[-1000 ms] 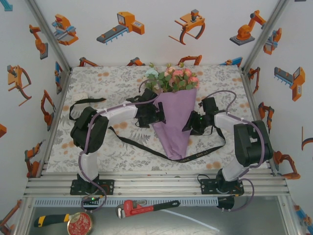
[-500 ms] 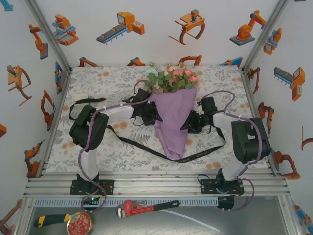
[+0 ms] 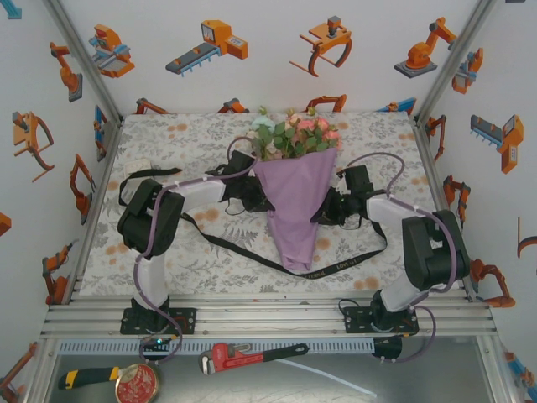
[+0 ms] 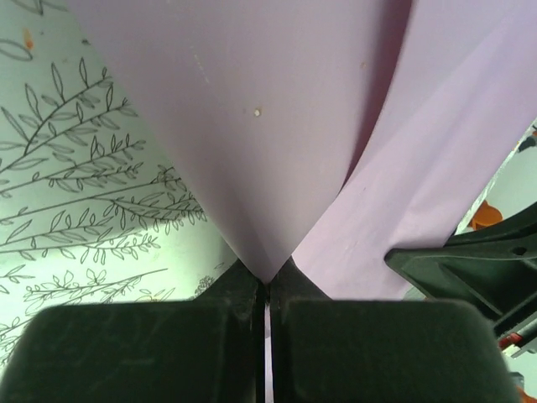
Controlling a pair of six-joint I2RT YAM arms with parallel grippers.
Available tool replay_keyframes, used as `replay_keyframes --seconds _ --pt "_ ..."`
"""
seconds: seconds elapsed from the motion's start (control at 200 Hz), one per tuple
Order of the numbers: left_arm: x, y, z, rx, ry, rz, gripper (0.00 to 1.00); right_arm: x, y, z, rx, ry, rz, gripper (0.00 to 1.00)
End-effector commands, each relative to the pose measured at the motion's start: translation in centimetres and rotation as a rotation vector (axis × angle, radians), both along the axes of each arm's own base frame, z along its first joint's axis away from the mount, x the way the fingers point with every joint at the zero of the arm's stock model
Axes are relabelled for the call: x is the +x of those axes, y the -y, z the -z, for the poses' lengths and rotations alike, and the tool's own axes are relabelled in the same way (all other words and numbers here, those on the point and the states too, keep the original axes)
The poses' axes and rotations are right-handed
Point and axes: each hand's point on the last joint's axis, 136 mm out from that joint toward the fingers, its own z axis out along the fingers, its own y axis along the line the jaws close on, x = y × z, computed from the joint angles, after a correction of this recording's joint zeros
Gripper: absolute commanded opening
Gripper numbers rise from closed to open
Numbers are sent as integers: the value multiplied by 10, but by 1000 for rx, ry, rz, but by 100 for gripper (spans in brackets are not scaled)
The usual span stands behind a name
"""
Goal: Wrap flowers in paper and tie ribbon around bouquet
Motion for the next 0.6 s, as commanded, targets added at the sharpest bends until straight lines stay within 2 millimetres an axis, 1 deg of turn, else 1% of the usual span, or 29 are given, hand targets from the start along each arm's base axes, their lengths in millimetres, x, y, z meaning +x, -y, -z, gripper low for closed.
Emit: replay_keyframes --seconds 0.0,0.125,0.18,0.3,0.396,0.441,0.526,0.566,0.596 --pt "-20 2 -23 -62 -23 24 0 -27 -9 -2 7 -34 -57 12" --pt "-40 -7 -25 -47 -45 33 0 -51 -15 -1 -12 -55 -96 11" --pt "-46 -11 -28 -45 -42 30 0 -58 -17 -2 -21 -48 -109 11" --pt "-52 -12 -28 -34 -39 38 0 -64 -12 -2 -40 -30 -101 11" --pt "-57 -8 -25 -32 -56 61 1 -70 -10 2 -47 -50 -97 11" --pt "-59 -8 -22 -12 -55 71 3 -73 -9 6 -51 -56 -97 14" --pt "-59 -11 -8 25 -64 78 8 -75 -7 13 -61 -61 -100 20" --pt "-56 -11 -4 27 -64 78 12 -75 -6 14 -71 -67 -101 26" --pt "-53 -9 -5 24 -58 79 16 -74 -5 13 -83 -72 -98 33"
